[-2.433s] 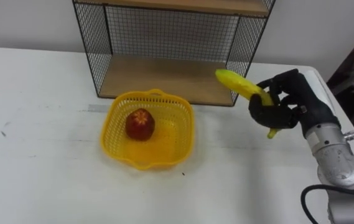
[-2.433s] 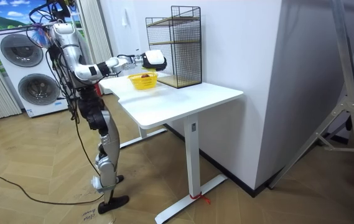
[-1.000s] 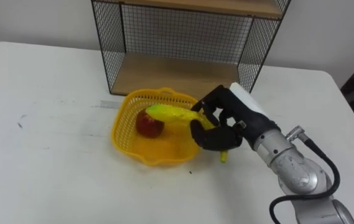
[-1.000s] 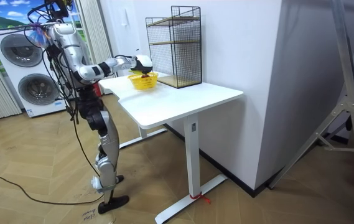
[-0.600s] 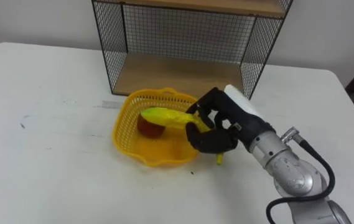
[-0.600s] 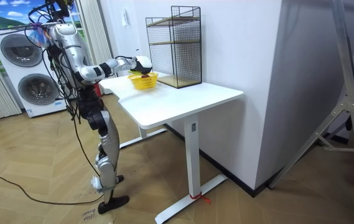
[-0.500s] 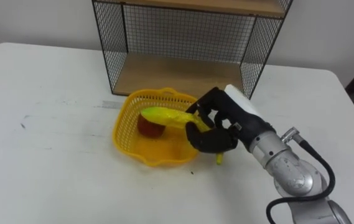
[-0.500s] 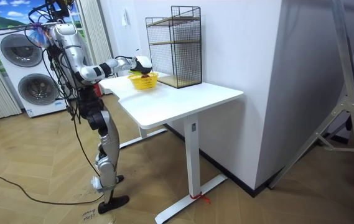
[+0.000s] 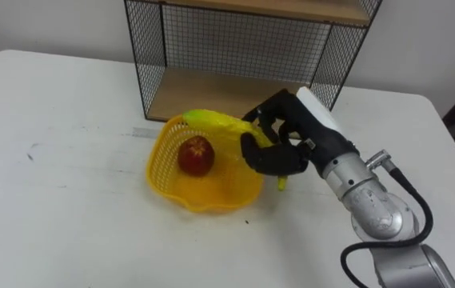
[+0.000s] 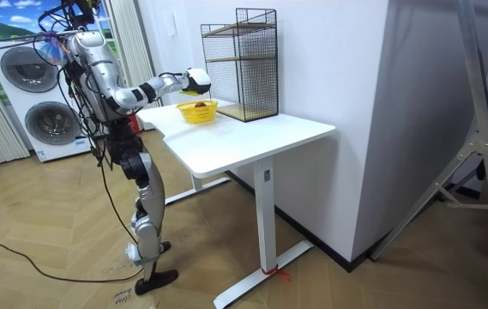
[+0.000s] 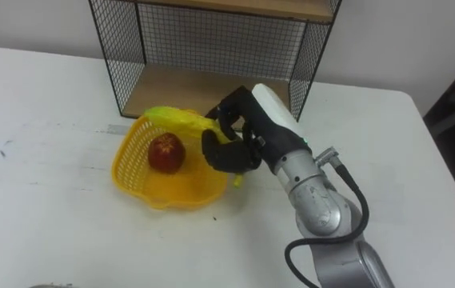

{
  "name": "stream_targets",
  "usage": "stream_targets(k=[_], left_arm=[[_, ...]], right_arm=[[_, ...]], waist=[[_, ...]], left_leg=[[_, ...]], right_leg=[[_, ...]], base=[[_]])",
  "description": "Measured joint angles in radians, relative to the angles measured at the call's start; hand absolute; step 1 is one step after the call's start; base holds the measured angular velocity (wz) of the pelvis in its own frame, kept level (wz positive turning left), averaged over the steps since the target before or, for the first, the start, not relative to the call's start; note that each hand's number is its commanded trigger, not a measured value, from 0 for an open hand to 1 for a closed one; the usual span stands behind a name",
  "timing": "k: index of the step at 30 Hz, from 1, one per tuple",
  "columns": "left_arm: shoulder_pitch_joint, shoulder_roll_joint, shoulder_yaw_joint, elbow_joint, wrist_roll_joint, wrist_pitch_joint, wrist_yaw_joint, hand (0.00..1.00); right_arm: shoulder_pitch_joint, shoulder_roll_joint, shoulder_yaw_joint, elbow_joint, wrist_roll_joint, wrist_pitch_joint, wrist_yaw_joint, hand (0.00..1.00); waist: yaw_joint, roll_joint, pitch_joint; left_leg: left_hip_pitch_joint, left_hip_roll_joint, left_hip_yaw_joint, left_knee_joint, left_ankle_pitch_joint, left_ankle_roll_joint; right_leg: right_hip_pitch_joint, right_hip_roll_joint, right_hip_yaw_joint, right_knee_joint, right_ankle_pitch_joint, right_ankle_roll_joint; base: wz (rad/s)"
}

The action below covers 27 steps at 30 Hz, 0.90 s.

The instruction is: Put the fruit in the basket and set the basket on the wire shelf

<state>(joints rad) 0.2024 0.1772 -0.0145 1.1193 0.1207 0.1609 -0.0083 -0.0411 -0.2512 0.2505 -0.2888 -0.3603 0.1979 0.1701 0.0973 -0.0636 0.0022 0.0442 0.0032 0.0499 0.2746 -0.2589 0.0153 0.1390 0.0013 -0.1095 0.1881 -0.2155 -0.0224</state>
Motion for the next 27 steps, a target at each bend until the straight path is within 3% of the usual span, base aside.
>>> stream_targets(k=[2,3,4,5,6,27], left_arm=[[-0.001,0.0,0.001,0.0,0.0,0.0,0.0,0.0],[-0.001,0.0,0.003,-0.001,0.0,0.0,0.0,0.0],[-0.001,0.0,0.004,-0.002,0.0,0.0,0.0,0.0],[-0.001,0.0,0.004,-0.002,0.0,0.0,0.0,0.0],[0.003,0.0,0.004,-0.002,0.0,0.0,0.0,0.0],[0.011,-0.002,0.009,-0.003,0.0,0.022,-0.001,0.0]], right_arm=[[0.0,0.0,0.0,0.0,0.006,0.0,-0.012,0.92],[0.0,0.0,0.0,0.0,0.006,0.0,-0.015,0.82],[0.0,0.0,-0.003,0.0,0.006,0.0,-0.016,0.61],[-0.001,0.0,-0.004,0.0,0.006,0.0,-0.017,0.51],[-0.001,0.0,-0.005,0.0,0.006,0.0,-0.017,0.0],[-0.019,0.022,-0.005,0.001,0.007,0.001,-0.019,0.0]], waist=[[0.012,-0.001,-0.0003],[0.014,-0.001,-0.0003],[0.017,-0.002,-0.0007],[0.02,-0.002,-0.0008],[0.02,-0.002,-0.0007],[0.043,0.003,0.0034]], left_leg=[[-0.001,0.0,-0.001,0.0,0.0,0.0],[-0.002,0.0,-0.002,0.0,0.0,0.0],[-0.005,0.0,-0.004,0.001,0.0,0.0],[-0.006,0.0,-0.007,0.001,0.0,0.0],[-0.007,-0.001,-0.008,0.002,0.0,0.0],[-0.017,-0.002,-0.028,0.015,0.0,0.0]], right_leg=[[0.0,0.0,-0.002,0.0,0.0,0.0],[-0.001,0.0,-0.004,0.0,0.0,0.0],[-0.002,0.0,-0.006,0.0,0.0,0.0],[-0.003,0.0,-0.007,0.0,0.0,0.0],[-0.003,0.0,-0.007,0.0,0.0,0.0],[0.002,-0.001,-0.032,0.0,0.0,0.0]], base=[[0.0],[0.05],[0.07],[0.06],[0.04],[0.02]])
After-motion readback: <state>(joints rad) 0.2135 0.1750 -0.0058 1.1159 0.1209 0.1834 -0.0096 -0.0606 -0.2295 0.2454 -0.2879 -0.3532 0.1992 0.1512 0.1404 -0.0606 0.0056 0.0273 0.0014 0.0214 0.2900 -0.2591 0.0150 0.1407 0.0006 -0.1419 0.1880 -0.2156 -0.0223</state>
